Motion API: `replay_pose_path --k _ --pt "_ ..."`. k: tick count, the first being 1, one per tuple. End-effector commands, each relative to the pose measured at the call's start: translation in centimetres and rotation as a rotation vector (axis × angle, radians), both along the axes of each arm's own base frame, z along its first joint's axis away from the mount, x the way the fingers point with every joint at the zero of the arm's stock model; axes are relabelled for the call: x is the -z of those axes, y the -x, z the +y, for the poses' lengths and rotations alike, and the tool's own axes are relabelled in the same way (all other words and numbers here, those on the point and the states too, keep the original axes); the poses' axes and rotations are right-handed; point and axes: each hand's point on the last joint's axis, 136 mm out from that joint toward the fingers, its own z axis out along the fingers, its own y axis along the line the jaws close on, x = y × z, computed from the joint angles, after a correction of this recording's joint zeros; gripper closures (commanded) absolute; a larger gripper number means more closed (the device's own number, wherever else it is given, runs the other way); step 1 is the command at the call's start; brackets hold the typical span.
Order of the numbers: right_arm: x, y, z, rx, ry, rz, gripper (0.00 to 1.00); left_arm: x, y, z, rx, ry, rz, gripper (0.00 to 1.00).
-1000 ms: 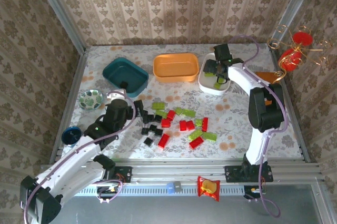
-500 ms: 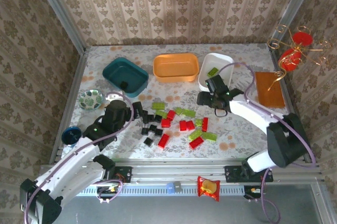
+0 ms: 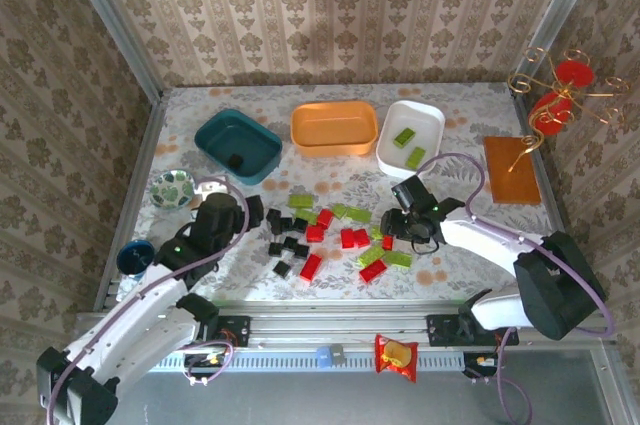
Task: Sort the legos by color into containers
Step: Pick up the lego from the bottom-center of the table, then place the lego in the container.
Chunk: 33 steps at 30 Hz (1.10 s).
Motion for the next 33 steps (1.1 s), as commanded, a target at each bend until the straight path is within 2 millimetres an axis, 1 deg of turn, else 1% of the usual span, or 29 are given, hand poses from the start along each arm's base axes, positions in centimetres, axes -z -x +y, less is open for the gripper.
replay_pose_path --k 1,6,8,10,16,20,22,24,27,28,29,30,31,33 --pt "0.7 0.8 0.2 -0.001 -0.018 0.024 0.39 -2.9 0.2 1.7 -0.08 0.025 -0.077 0.0" --pt "1.5 1.0 -0.4 0.013 0.027 0.049 0.42 -5.2 0.7 2.6 -0.105 0.066 -0.168 0.0" --pt "1.9 1.1 -0.7 0.019 0.039 0.058 0.45 -5.9 0.8 2.8 -0.108 0.072 -0.194 0.0" --pt "2.0 1.2 -0.7 0.02 0.042 0.058 0.48 -5.9 0.9 2.8 -0.107 0.073 -0.197 0.0" --pt "2.2 1.2 -1.0 0.02 0.055 0.055 0.6 -5.3 0.7 2.4 -0.09 0.077 -0.18 0.0" --pt "1.8 1.0 -1.0 0.006 0.067 0.043 0.68 -5.2 0.6 2.3 -0.089 0.066 -0.17 0.0" --pt "0.7 0.5 -1.0 -0.009 0.073 0.013 0.72 -5.1 0.5 2.2 -0.087 0.063 -0.166 0.0" --pt "-0.9 -0.1 -0.8 -0.028 0.069 -0.032 0.75 -5.0 0.4 2.1 -0.085 0.061 -0.162 0.0" --pt "-4.4 -1.7 0.1 -0.068 0.047 -0.122 0.79 -4.7 0.3 2.0 -0.082 0.056 -0.152 0.0" --pt "-5.8 -2.4 0.6 -0.086 0.038 -0.156 0.83 -4.6 0.3 1.9 -0.08 0.058 -0.149 0.0" --pt "-7.0 -3.4 1.1 -0.099 0.028 -0.186 0.85 -4.4 0.2 1.8 -0.076 0.056 -0.143 0.0" --pt "-8.0 -4.3 1.6 -0.114 0.021 -0.21 0.85 -4.2 0.2 1.7 -0.073 0.055 -0.138 0.0" --pt "-9.2 -5.6 2.2 -0.122 0.009 -0.239 0.86 -4.2 0.1 1.6 -0.07 0.055 -0.135 0.0" --pt "-10.8 -8.2 3.4 -0.135 -0.008 -0.283 0.86 -4.0 0.0 1.5 -0.069 0.047 -0.123 0.0"
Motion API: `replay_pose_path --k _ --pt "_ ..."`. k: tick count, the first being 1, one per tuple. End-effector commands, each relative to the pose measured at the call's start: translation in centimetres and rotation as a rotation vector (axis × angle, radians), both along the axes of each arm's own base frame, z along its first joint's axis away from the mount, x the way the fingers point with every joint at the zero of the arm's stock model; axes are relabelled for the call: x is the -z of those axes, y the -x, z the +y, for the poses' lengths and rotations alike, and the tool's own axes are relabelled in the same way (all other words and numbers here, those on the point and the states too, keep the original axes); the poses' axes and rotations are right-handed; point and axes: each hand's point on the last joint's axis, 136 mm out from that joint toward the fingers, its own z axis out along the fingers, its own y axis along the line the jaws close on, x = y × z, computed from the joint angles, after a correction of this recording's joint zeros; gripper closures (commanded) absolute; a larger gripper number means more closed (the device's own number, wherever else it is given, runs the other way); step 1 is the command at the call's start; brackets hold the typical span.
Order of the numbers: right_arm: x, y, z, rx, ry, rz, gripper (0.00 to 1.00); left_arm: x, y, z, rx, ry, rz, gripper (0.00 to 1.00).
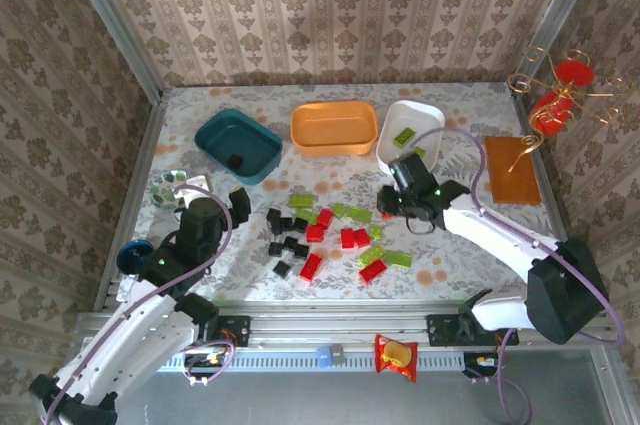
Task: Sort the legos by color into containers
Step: Place the lego in the container.
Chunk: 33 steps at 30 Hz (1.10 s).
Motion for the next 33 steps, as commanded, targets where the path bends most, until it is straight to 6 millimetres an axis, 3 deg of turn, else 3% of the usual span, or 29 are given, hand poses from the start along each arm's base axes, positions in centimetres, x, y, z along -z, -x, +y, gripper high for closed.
replay_pose_path --k 1,5,8,13,17,21,25,28,33 --pt "-2.6 -4.4 1.6 -0.046 0.008 -0.088 0.86 -0.9 -0.3 -0.2 0.0 0.013 -0.012 0.0" --pt "-4.2 -11.1 4.2 -0.045 -0.026 -0.137 0.85 -0.3 -0.2 -0.2 -0.001 0.017 0.009 0.0" --pt "-4.1 -15.6 5.5 -0.047 -0.002 -0.149 0.85 0.1 -0.1 -0.2 -0.004 0.025 0.029 0.0" --pt "-1.8 -21.1 6.3 -0.027 0.006 -0.116 0.84 0.7 0.1 -0.1 -0.013 0.016 0.059 0.0" --pt "-0.1 -24.0 6.8 -0.012 -0.025 -0.089 0.83 0.5 0.1 0.3 -0.027 -0.014 0.078 0.0" --pt "0.8 -25.7 7.4 -0.017 -0.048 -0.074 0.76 0.2 0.2 0.6 -0.04 -0.035 0.088 0.0" --pt "0.2 -26.4 8.0 -0.026 -0.069 -0.081 0.51 -0.1 0.2 0.7 -0.034 -0.048 0.093 0.0" --pt "-1.3 -25.9 8.2 -0.033 -0.09 -0.098 0.38 -0.3 0.2 0.4 -0.018 -0.05 0.098 0.0" --pt "-4.7 -23.4 7.8 -0.048 -0.108 -0.15 0.32 0.0 0.2 -0.8 0.047 -0.036 0.132 0.0"
